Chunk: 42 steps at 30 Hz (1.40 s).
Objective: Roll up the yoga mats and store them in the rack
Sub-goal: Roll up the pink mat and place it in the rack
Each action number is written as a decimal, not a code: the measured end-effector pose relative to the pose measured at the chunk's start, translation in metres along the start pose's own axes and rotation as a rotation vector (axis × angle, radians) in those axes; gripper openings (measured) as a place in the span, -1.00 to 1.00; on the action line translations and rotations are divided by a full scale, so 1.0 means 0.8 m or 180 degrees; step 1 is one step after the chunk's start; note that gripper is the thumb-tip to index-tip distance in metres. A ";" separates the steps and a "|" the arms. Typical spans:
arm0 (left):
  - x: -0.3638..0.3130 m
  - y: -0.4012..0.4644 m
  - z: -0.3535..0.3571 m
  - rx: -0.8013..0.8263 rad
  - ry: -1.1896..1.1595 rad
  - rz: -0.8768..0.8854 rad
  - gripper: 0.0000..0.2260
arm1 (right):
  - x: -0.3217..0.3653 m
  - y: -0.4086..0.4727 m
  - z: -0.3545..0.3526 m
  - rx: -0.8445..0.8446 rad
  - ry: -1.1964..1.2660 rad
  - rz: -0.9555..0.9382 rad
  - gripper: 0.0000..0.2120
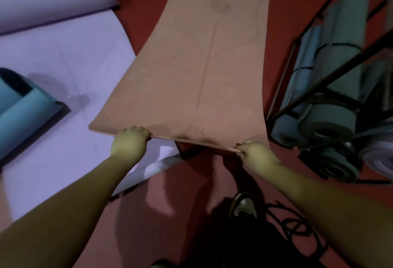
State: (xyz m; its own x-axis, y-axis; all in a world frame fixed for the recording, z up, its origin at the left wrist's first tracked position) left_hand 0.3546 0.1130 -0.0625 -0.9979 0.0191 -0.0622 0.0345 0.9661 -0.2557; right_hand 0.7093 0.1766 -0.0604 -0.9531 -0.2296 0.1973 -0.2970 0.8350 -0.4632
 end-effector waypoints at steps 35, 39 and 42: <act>-0.170 -0.451 -0.312 -0.0883 -0.0630 -0.0427 -0.57 | 0.044 -0.488 -0.234 -0.1413 0.0111 -0.0646 -0.46; -0.171 -0.435 -0.272 0.0337 -0.0256 -0.0587 -0.57 | 0.037 -0.472 -0.207 -0.0227 0.0148 -0.0179 -0.54; -0.175 -0.425 -0.240 0.1087 -0.0379 -0.0966 -0.53 | 0.030 -0.454 -0.172 0.0242 0.0259 -0.0068 -0.62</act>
State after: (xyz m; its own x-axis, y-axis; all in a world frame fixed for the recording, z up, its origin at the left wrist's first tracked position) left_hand 0.4719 -0.1690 0.2182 -0.9531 -0.2999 -0.0408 -0.2216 0.7832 -0.5809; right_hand 0.8023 -0.0638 0.2313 -0.9395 -0.2031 0.2758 -0.3238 0.7893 -0.5217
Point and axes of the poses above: each hand's wrist, its own y-axis towards the middle knuckle, its own z-axis out of the palm, x = y × z, the point moved 4 cm from there along y, towards the middle knuckle, and after that the axes turned 6 degrees about z, right-handed, at the moved point
